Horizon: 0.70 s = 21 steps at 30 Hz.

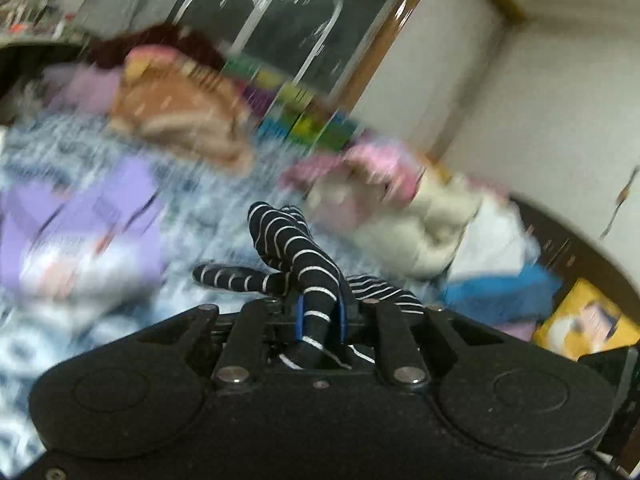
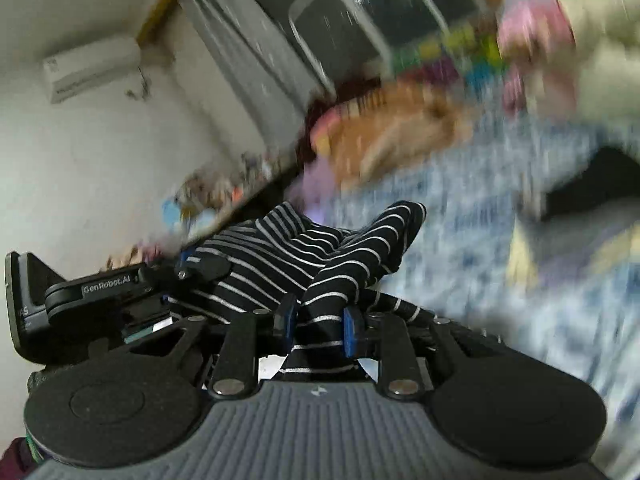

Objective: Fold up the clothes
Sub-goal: 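Carry the striped shirt with both grippers to open bedspread and lower it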

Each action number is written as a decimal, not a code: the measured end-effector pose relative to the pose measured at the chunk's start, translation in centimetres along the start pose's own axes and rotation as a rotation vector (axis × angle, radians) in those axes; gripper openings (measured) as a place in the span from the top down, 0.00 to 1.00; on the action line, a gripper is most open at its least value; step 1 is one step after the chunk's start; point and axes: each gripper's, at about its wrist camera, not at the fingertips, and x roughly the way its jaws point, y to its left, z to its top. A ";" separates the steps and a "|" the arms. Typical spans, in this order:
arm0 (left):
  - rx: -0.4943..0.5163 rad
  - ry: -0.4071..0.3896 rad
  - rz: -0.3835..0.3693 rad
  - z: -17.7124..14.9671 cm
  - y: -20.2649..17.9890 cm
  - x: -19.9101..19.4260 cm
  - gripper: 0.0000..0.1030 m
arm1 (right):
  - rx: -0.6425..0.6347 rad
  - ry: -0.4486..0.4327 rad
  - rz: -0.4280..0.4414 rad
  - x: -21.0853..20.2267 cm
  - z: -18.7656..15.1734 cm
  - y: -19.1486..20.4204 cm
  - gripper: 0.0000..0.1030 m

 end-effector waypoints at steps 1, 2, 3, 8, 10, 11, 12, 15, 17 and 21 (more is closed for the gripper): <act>0.007 -0.021 -0.014 0.6 -0.4 0.0 0.87 | -0.031 -0.047 0.005 -0.2 1.2 0.1 0.75; 0.014 -0.032 -0.023 0.9 -0.6 0.1 0.87 | -0.054 -0.083 0.012 -0.5 2.1 0.2 0.75; 0.021 -0.036 -0.033 0.7 -0.6 0.3 0.87 | -0.070 -0.110 0.017 -0.9 2.7 -0.1 0.75; 0.017 0.085 -0.026 -5.4 1.5 1.8 0.86 | -0.094 -0.124 -0.012 -1.8 -1.0 -3.3 0.75; -0.019 0.184 0.015 -10.0 3.2 2.6 0.86 | -0.055 -0.041 -0.053 -1.6 -4.7 -5.3 0.75; -0.041 0.243 0.038 -12.4 4.1 3.0 0.86 | -0.025 0.000 -0.067 -1.5 -6.6 -6.2 0.75; -0.061 0.295 0.060 -14.6 4.8 3.2 0.86 | 0.025 0.057 -0.083 -1.3 -9.2 -7.5 0.75; -0.120 0.387 0.113 -20.2 6.5 2.3 0.86 | 0.129 0.188 -0.132 -1.2 -15.7 -10.4 0.75; -0.178 0.390 0.112 -21.8 7.7 1.1 0.85 | 0.160 0.224 -0.126 -2.3 -18.5 -10.7 0.75; -0.269 0.363 0.109 -21.6 9.3 -0.8 0.53 | 0.185 0.227 -0.124 -4.4 -20.6 -10.7 0.56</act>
